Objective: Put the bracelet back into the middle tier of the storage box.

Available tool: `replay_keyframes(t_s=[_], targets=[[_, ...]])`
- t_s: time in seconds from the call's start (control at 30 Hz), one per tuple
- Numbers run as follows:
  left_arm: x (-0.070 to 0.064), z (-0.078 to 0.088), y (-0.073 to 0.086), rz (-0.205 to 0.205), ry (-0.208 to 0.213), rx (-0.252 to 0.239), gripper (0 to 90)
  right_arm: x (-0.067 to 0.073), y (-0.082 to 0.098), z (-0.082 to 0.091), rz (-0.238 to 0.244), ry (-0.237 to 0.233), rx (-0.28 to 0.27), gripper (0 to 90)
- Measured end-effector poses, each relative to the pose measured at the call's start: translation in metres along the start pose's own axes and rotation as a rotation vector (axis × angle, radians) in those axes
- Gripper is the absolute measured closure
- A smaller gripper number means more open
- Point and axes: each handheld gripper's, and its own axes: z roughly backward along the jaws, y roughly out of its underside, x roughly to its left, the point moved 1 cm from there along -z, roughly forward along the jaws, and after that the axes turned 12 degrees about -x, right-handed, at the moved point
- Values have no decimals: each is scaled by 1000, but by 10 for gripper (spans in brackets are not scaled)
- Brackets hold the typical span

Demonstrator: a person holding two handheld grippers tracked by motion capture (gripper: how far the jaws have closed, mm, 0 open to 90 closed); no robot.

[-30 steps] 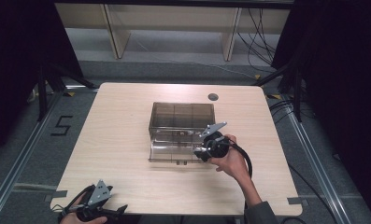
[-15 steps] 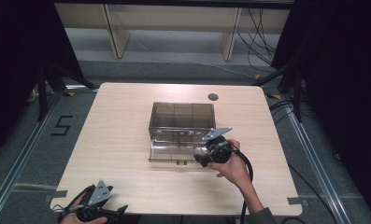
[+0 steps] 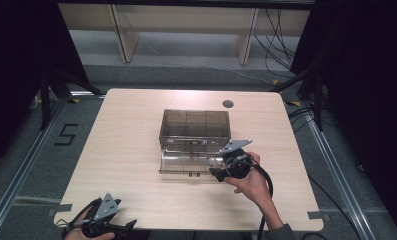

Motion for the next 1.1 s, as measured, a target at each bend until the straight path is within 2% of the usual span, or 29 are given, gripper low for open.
replay_keyframes(t_s=[0.03,0.07,0.1,0.13,0.17,0.2,0.33,0.37,0.4,0.43,0.47,0.5,0.6,0.73,0.77,0.8,0.83,0.9,0.93,1.0,1.03,1.07,1.1], targets=[[1,1,0,1,12,8,162,1,0,1,-17,4,3,313],[1,1,-1,7,25,9,162,2,2,0,-6,15,-14,310],[1,2,-1,6,23,8,161,0,2,-1,20,-1,-30,302],[1,2,-1,6,23,8,162,1,3,-1,22,4,-25,293],[1,2,-1,6,22,8,162,2,2,3,7,4,7,293],[1,2,-1,6,23,8,162,1,3,2,22,4,-7,291],[1,2,-1,4,23,8,162,4,2,4,6,-6,-7,261],[1,2,-1,2,22,8,162,4,2,4,22,-6,-6,256],[1,2,-1,-3,26,8,162,6,3,5,-6,13,-1,256],[1,2,-1,-12,24,10,162,8,3,5,-20,7,-1,251],[1,3,-1,-10,25,9,162,8,3,6,-4,7,11,244],[1,2,-1,-10,25,8,162,9,4,5,-8,21,-8,244],[1,2,-1,-12,14,10,162,10,5,7,-5,13,-11,243],[1,2,-1,-14,26,8,162,10,7,10,6,-5,1,243],[1,2,-1,-9,25,8,162,9,9,8,22,-2,-26,243],[1,2,-1,-10,24,8,162,10,9,10,14,-1,-20,244],[1,2,-1,-9,25,8,162,8,10,10,33,-19,-14,244],[1,2,-1,-16,28,9,162,9,12,11,16,-13,-25,244],[1,2,-1,-12,25,8,162,8,13,13,30,-18,-10,244],[1,2,-1,-11,28,8,162,9,14,14,22,-17,-14,244],[2,2,-1,-20,29,9,162,8,15,14,33,-20,-18,244],[2,2,-1,-20,29,9,162,10,16,13,23,-8,-41,243],[1,2,-1,-10,23,15,162,9,16,14,33,-19,-35,242]])
